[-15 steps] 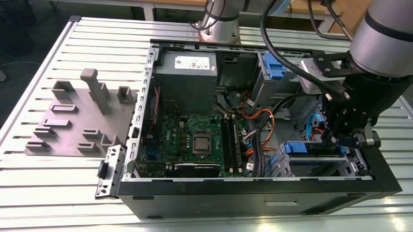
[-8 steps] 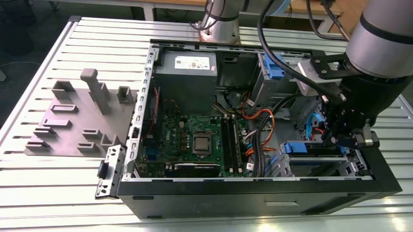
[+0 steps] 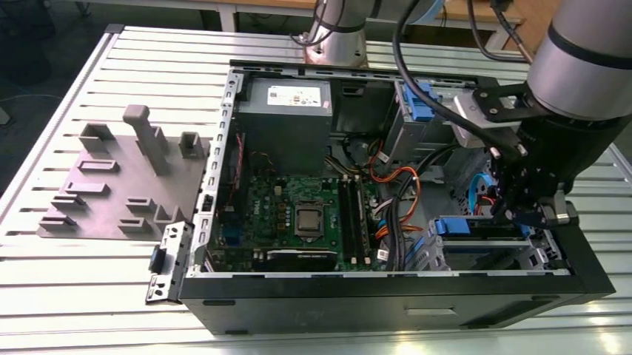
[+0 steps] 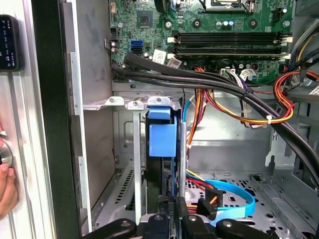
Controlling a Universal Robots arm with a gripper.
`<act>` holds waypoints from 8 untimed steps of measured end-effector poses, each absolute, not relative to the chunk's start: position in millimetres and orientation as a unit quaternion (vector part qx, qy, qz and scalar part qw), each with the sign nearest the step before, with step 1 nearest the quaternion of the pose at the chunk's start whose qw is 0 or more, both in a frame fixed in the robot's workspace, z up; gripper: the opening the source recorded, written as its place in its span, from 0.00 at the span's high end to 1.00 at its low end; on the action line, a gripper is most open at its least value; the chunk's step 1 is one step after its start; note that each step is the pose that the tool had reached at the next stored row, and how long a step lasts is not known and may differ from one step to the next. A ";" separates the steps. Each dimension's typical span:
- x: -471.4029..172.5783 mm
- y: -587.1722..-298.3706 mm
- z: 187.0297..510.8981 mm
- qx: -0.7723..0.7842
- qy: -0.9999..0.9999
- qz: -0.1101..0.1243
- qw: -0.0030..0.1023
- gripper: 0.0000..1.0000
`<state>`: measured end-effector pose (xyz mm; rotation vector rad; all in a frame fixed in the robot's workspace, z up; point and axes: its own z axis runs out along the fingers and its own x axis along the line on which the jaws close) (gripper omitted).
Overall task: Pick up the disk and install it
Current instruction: 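Insert the first disk wire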
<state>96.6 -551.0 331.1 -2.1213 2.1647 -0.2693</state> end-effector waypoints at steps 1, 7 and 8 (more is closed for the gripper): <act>96.6 -551.0 330.9 -0.696 0.711 -0.088 0.049 0.84; 96.6 -551.1 326.7 -0.696 0.711 -0.088 0.050 0.84; 96.6 -551.1 325.8 -0.696 0.711 -0.088 0.050 0.84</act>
